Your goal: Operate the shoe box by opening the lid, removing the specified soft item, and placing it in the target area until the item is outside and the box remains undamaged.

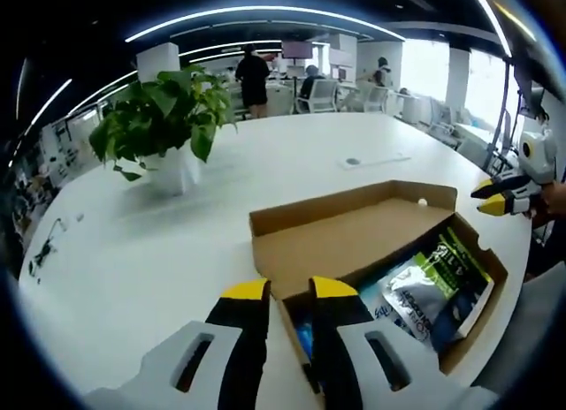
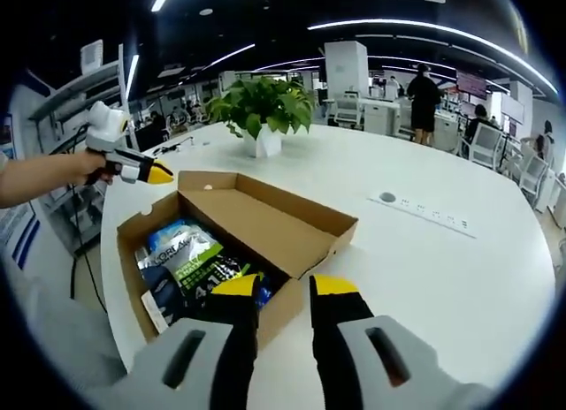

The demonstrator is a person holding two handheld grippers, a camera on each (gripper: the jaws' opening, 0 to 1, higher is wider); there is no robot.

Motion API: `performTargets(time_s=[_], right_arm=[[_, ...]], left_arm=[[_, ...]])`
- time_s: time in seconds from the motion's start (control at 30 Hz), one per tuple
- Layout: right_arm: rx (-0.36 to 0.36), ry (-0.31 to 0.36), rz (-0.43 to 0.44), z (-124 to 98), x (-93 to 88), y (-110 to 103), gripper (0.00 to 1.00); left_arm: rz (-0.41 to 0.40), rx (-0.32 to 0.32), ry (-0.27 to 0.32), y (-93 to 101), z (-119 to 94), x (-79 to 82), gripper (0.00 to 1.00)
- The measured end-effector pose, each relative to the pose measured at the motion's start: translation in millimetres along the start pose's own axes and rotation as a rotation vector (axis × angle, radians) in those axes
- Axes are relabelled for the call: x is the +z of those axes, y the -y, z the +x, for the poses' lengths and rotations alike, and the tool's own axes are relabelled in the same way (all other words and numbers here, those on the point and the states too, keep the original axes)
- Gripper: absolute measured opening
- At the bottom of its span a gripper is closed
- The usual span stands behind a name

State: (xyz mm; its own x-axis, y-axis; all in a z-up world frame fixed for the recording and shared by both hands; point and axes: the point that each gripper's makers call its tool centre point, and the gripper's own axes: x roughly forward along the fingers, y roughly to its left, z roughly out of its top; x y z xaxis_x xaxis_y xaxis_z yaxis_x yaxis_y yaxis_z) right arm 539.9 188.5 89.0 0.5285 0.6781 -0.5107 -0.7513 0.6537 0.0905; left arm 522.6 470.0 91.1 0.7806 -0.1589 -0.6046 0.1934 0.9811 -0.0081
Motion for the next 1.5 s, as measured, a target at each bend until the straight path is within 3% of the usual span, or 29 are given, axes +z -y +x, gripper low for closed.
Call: performTargets(time_s=[0.3, 0.83, 1.3, 1.5], right_arm=[[0.04, -0.013, -0.03, -3, -3.5, -11, 0.25], [0.086, 0.014, -0.033, 2, -4.6, -24, 0.31], [0.108, 0.011, -0.062, 8, -7.1, -32, 0.35], [0.124, 0.001, -0.06, 11, -9.9, -38, 0.37]], left_arm=[[0.014, -0.057, -0.014, 29.2, -5, -7.2, 0.23], [-0.023, -0.189, -0.129, 87.9, -10, -56.7, 0.3], [-0.137, -0.324, -0.227, 125.2, -10, -79.2, 0.38], [-0.205, -0.401, -0.281, 139.0, -11, -87.6, 0.32]])
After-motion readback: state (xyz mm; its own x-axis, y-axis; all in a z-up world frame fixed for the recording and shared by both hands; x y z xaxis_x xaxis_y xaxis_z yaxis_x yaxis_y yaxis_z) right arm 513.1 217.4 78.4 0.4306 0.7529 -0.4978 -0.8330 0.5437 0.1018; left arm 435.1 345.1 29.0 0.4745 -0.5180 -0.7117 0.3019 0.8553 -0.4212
